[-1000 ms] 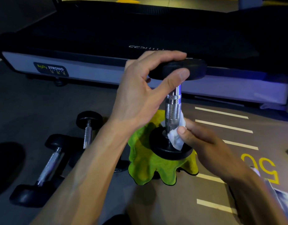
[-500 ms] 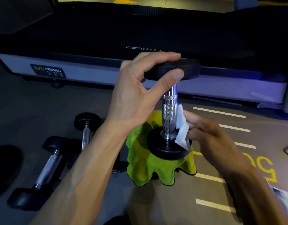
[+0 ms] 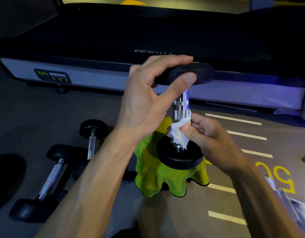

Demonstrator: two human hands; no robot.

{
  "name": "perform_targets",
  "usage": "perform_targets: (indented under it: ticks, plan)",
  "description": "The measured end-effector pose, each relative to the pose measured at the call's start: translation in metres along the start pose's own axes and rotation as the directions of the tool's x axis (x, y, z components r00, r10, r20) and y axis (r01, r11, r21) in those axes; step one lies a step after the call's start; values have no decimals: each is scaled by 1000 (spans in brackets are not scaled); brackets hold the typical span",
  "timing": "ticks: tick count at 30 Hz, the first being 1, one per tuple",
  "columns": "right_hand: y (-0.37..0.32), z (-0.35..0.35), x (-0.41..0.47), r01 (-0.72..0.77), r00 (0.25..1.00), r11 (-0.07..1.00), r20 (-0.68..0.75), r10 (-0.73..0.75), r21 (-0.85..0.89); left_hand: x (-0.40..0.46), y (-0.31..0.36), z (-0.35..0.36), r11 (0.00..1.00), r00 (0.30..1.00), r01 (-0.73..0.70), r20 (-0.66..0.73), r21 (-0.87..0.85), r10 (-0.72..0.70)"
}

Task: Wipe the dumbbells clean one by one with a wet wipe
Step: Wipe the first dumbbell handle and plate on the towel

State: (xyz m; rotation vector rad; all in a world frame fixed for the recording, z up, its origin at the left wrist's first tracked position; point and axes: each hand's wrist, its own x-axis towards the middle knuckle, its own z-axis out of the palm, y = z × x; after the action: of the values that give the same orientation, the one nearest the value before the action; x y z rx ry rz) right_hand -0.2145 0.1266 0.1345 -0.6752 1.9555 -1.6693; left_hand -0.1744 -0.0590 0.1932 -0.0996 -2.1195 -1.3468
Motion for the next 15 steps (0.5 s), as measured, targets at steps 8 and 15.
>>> perform_targets:
  ticks: [8,15]
  plan:
    - [3,13,-3,54,991,989,-115,-70,-138,3,2,4,1000,1000,-12,-15,-1,12]
    - [-10,47,-13,-105,874,779,-431,-225,-618,1,8,11,995,999,-20,-39,99,24]
